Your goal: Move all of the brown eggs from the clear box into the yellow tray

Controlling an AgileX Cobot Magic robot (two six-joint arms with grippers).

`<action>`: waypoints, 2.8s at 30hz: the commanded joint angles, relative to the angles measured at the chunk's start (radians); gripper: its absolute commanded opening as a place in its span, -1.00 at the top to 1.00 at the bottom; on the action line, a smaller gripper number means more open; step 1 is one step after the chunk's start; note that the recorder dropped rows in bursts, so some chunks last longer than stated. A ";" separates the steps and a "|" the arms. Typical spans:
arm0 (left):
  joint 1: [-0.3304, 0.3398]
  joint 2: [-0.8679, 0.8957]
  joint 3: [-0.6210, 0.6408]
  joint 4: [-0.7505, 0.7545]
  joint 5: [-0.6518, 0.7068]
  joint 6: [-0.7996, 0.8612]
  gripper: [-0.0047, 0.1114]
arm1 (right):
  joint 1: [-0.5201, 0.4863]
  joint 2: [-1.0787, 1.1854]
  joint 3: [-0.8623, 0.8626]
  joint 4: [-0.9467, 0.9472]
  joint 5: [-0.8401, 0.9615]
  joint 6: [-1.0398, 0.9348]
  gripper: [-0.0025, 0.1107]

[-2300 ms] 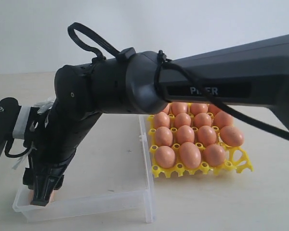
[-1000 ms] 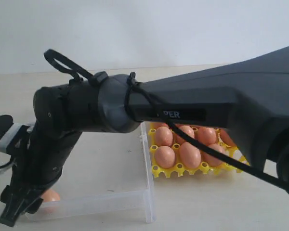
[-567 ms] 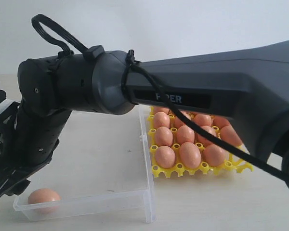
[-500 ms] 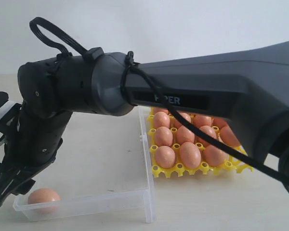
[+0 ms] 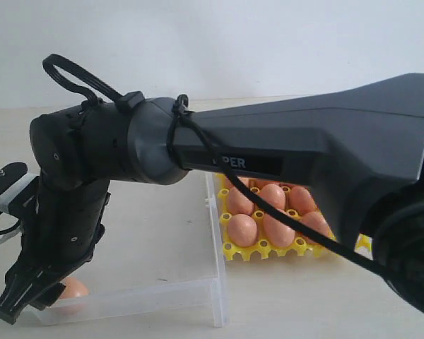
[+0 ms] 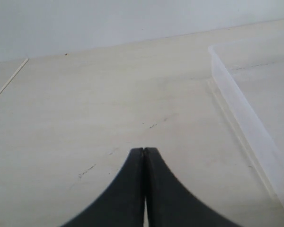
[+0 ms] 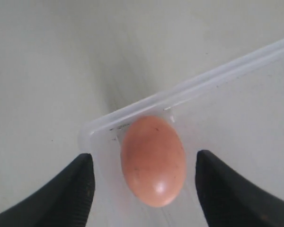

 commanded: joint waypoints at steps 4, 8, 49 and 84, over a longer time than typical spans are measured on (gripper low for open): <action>-0.006 0.001 -0.004 -0.002 -0.009 -0.005 0.92 | 0.001 0.035 -0.004 0.061 0.011 -0.042 -0.09; -0.006 0.001 -0.004 -0.002 -0.009 -0.005 0.92 | 0.001 0.036 -0.004 0.051 0.013 -0.039 -0.09; -0.006 0.001 -0.004 -0.002 -0.009 -0.005 0.92 | 0.001 -0.052 -0.004 -0.019 -0.065 0.001 0.09; -0.006 0.001 -0.004 -0.002 -0.009 -0.004 0.92 | -0.001 0.094 -0.004 0.054 -0.006 -0.025 0.09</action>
